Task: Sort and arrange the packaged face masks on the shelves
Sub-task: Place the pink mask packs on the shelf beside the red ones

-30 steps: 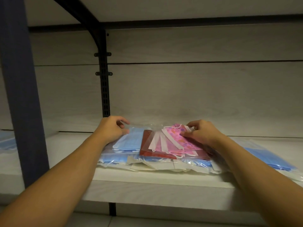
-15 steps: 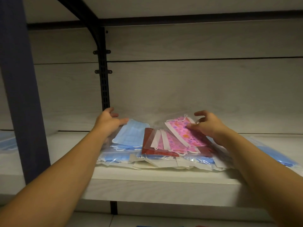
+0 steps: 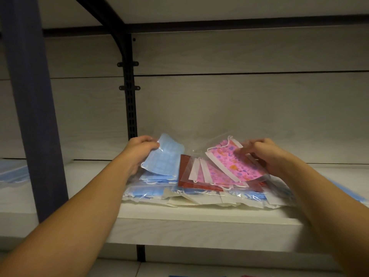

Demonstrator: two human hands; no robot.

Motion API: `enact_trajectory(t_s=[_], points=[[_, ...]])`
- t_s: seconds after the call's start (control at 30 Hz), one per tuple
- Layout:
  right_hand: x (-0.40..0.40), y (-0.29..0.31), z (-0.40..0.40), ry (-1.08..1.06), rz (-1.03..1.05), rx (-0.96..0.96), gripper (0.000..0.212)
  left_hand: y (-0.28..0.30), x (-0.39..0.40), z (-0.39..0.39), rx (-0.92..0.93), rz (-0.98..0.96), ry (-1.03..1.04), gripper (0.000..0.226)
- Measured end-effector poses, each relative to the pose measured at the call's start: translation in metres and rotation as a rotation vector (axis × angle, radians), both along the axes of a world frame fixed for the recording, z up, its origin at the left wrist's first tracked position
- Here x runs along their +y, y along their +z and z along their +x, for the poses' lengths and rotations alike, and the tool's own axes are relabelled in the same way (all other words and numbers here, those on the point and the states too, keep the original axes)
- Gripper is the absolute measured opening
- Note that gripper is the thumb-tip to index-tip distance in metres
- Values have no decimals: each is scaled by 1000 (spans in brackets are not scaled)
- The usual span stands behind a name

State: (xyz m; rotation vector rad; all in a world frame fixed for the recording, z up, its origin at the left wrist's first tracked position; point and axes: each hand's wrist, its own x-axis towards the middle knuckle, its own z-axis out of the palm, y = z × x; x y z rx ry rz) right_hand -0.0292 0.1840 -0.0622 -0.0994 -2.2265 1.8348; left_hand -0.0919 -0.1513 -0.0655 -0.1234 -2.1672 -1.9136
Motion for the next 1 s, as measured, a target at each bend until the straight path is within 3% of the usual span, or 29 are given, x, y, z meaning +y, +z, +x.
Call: enact_trajectory(t_s=[0.27,0.43,0.6,0.7,0.87,1.0], points=[[4,1,-3,78,-123,55,22,-4,1,-10,-53,49,-83,37],[4,1,-1,115,-71,9,17,-10,1,-5,-120,76,-152,49],[4,2,0,146,-53,-39,26,-9,2,5,-77,-3,-125,45],[-2,1,4,178,-17,-52,11,-10,0,15,16,-66,-82,43],[-9,-3,11,158,5,-32,18,-2,-3,41,133,-258,47,32],[-13,-8,21,114,29,9,11,5,-8,58,117,-191,72,34]])
